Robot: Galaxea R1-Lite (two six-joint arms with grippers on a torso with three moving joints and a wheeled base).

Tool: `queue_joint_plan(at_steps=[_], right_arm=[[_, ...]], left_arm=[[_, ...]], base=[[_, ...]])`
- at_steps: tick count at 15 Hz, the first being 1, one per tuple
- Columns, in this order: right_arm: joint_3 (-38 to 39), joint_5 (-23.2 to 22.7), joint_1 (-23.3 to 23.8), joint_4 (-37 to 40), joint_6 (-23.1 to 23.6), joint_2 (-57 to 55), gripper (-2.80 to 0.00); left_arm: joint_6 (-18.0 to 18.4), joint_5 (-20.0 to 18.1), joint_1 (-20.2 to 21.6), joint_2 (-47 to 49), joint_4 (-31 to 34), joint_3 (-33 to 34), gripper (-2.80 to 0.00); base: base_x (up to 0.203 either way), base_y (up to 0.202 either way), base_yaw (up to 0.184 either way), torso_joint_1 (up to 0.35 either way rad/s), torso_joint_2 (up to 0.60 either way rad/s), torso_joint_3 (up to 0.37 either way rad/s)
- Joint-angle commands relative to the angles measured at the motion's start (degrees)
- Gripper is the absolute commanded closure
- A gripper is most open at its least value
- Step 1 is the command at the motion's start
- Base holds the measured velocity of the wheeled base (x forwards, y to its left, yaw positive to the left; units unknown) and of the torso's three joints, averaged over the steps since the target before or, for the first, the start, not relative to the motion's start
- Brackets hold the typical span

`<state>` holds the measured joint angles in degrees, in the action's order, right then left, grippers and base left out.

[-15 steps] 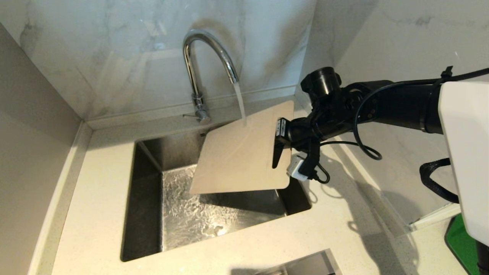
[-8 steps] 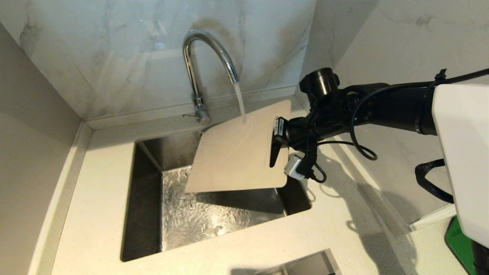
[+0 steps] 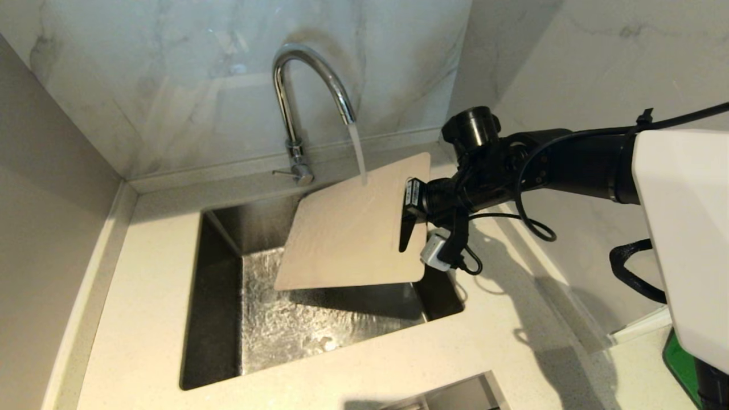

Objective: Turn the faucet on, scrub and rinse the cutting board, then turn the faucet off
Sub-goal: Scrub the cutting board underwater

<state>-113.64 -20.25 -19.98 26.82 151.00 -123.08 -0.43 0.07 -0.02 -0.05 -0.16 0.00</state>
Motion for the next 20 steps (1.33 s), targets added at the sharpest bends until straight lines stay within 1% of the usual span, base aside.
queue_joint_plan(at_steps=[1, 8, 9, 15, 17, 20], right_arm=[[0.00, -0.14, -0.05, 0.25, 0.88, 0.03, 0.00], [0.00, -0.28, -0.14, 0.25, 0.88, 0.17, 0.00], [0.00, -1.11, -0.23, 0.32, 0.79, 0.22, 0.00], [1.11, -1.37, -1.52, 3.01, 1.49, 1.89, 0.00], [2.77, -1.37, -2.04, 3.23, 1.62, 3.44, 0.00], [8.82, -1.37, -2.85, 3.08, 1.77, 7.54, 0.00]], left_arm=[[-0.01, 0.01, 0.02, -0.04, -0.02, 0.00, 0.00], [-0.01, 0.01, 0.02, -0.04, -0.02, 0.00, 0.00], [-0.01, 0.01, 0.02, -0.04, -0.02, 0.00, 0.00], [-0.01, 0.01, 0.02, -0.04, -0.02, 0.00, 0.00], [-0.01, 0.01, 0.02, -0.04, -0.02, 0.00, 0.00], [-0.01, 0.01, 0.03, -0.04, -0.02, 0.05, 0.00]], base=[[0.000, 0.000, 0.000, 0.000, 0.00, 0.000], [0.000, 0.000, 0.000, 0.000, 0.00, 0.000], [0.000, 0.000, 0.000, 0.000, 0.00, 0.000], [0.000, 0.000, 0.000, 0.000, 0.00, 0.000], [0.000, 0.000, 0.000, 0.000, 0.00, 0.000], [0.000, 0.000, 0.000, 0.000, 0.00, 0.000]])
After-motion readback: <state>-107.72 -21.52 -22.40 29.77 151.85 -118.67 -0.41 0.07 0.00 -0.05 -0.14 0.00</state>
